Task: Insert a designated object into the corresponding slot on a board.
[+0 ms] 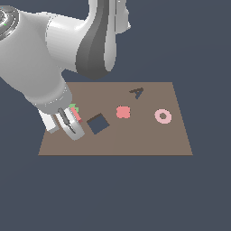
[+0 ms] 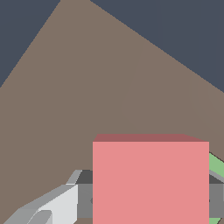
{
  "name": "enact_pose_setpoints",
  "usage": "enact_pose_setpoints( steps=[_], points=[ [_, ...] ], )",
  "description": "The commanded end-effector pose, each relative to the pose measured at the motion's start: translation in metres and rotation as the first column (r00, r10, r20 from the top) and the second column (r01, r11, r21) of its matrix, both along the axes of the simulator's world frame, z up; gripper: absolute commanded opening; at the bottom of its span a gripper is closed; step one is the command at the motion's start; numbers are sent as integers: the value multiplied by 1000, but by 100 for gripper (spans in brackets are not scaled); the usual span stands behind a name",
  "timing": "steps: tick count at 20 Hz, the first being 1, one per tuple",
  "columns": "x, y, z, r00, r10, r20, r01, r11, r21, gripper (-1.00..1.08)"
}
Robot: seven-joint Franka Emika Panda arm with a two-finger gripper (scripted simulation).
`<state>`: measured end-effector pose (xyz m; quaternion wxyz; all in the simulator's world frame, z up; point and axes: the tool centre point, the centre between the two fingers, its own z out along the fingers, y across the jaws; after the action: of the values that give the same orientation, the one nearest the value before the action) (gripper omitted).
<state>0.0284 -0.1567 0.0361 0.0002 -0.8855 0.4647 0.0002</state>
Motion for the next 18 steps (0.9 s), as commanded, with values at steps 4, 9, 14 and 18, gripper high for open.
enact_pose_setpoints(
  steps=[4,9,14,18],
  points=[
    [-8,12,1,977,-212,1,212,977,0,-100],
    [-13,24,2,921,-391,1,391,921,0,-100],
    [-15,36,2,833,-553,1,553,833,1,-100],
    [-15,46,3,745,-667,1,667,745,1,-100]
  ],
)
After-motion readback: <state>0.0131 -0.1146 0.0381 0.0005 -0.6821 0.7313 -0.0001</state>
